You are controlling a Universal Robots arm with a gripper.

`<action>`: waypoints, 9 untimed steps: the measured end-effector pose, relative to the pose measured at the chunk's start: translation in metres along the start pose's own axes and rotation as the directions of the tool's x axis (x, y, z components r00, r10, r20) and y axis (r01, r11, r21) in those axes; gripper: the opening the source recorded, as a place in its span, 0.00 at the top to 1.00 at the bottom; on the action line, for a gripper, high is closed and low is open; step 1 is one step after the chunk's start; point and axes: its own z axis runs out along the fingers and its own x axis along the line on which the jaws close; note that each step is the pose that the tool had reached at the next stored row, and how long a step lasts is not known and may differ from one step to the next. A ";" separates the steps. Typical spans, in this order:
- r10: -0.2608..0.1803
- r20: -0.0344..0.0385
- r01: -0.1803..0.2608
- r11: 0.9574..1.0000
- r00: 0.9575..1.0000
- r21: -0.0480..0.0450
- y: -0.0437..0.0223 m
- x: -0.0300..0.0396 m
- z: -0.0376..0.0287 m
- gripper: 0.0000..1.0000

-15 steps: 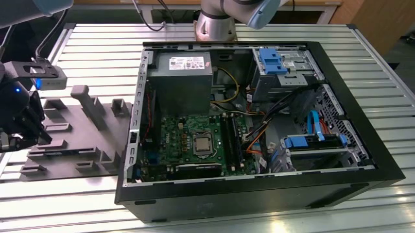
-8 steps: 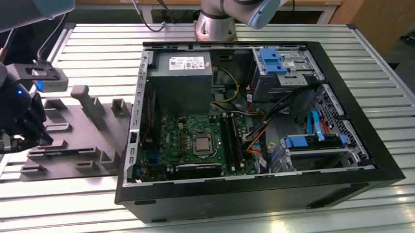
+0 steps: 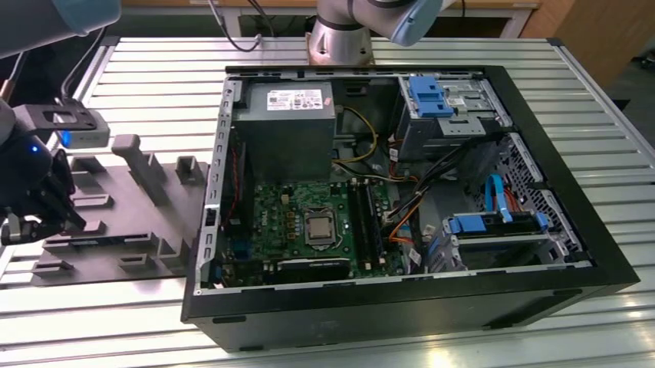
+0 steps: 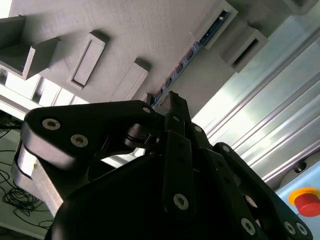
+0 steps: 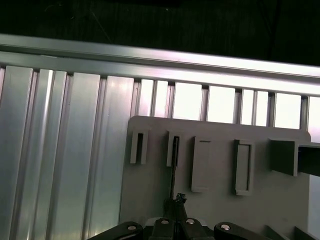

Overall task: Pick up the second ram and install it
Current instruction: 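Pick up the second ram and move it above second insertion slot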

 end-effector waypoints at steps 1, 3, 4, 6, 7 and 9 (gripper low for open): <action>0.000 0.000 0.000 1.000 1.000 0.000 0.0000 0.0000 0.0006 0.89; 0.000 0.000 0.000 1.000 1.000 0.000 -0.0001 0.0001 0.0021 0.89; 0.000 0.000 0.000 1.000 1.000 0.000 -0.0001 0.0001 0.0029 0.89; 0.000 0.000 0.000 1.000 1.000 0.000 -0.0001 0.0001 0.0046 0.89; 0.000 0.000 0.000 1.000 1.000 0.000 -0.0002 0.0002 0.0055 0.89; 0.001 0.000 -0.001 1.000 1.000 0.000 -0.0003 0.0002 0.0071 0.89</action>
